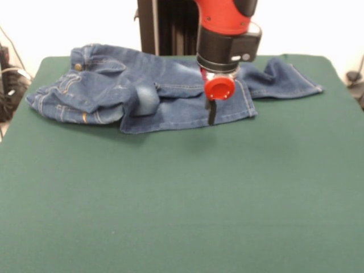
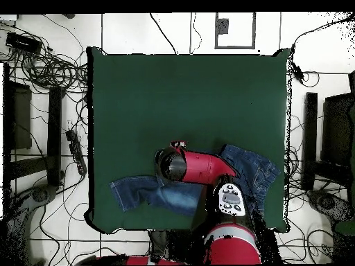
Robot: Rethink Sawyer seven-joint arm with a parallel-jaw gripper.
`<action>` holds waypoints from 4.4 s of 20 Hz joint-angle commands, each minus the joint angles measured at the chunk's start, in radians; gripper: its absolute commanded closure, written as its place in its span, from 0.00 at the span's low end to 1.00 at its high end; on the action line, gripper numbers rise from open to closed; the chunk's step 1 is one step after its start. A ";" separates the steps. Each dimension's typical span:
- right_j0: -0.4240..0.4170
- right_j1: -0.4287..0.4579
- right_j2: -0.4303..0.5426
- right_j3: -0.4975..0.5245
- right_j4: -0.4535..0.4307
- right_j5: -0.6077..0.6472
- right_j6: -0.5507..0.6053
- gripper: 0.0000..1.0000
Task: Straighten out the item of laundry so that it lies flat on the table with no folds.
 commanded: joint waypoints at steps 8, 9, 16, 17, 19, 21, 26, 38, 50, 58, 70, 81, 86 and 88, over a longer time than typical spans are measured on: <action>0.024 0.055 0.135 -0.021 0.008 0.030 -0.034 0.00; 0.022 0.055 0.138 -0.016 0.007 0.027 -0.036 0.00; 0.023 0.053 0.154 0.011 0.007 -0.005 -0.025 0.00; 0.026 0.053 0.154 0.013 0.008 -0.006 -0.022 0.00; 0.034 0.054 0.152 0.014 0.011 -0.009 -0.013 0.00; 0.045 0.056 0.147 0.013 0.013 -0.014 -0.003 0.00; 0.086 0.064 0.131 0.001 0.035 -0.012 0.038 0.00; 0.095 0.114 0.132 0.045 0.035 -0.087 0.061 0.00; 0.219 0.265 -0.059 -0.006 0.029 -0.244 0.098 0.00; 0.272 0.295 -0.085 0.001 0.125 -0.251 0.133 0.00; 0.246 0.253 -0.071 0.042 0.142 -0.175 0.067 0.00; 0.182 0.247 -0.039 0.059 0.117 -0.199 0.040 1.00; 0.188 0.245 -0.050 0.060 0.121 -0.208 0.052 1.00; 0.178 0.243 -0.040 0.064 0.119 -0.214 0.052 1.00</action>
